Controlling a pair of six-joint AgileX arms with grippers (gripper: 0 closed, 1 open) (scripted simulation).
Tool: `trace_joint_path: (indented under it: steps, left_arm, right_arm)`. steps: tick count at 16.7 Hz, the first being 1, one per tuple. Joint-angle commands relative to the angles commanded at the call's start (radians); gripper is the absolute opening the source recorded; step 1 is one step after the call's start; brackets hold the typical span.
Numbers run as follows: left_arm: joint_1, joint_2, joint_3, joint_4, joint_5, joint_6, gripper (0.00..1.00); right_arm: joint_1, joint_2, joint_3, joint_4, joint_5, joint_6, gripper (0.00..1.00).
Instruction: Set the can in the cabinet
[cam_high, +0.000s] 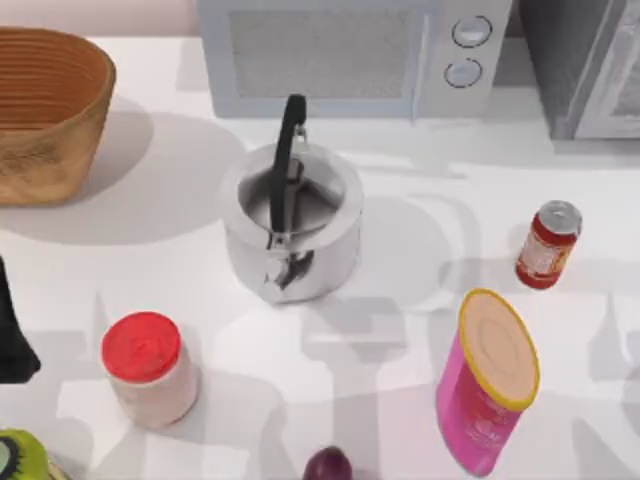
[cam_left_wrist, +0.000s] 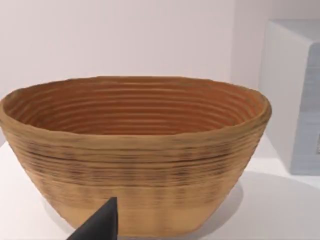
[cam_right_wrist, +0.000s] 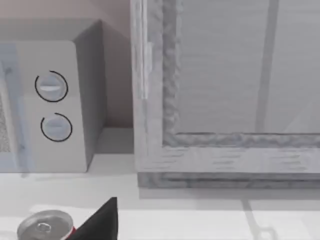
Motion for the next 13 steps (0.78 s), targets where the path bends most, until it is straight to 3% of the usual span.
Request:
trace_joint_path:
  steps: [6,13]
  left_arm:
    - [0.000,0.000,0.000,0.000,0.000,0.000,1.00]
    - [0.000,0.000,0.000,0.000,0.000,0.000,1.00]
  right_arm:
    - [0.021,0.066,0.032,0.086,0.027,0.006,1.00]
    - [0.141,0.516,0.072,0.424,0.147,0.036,1.00]
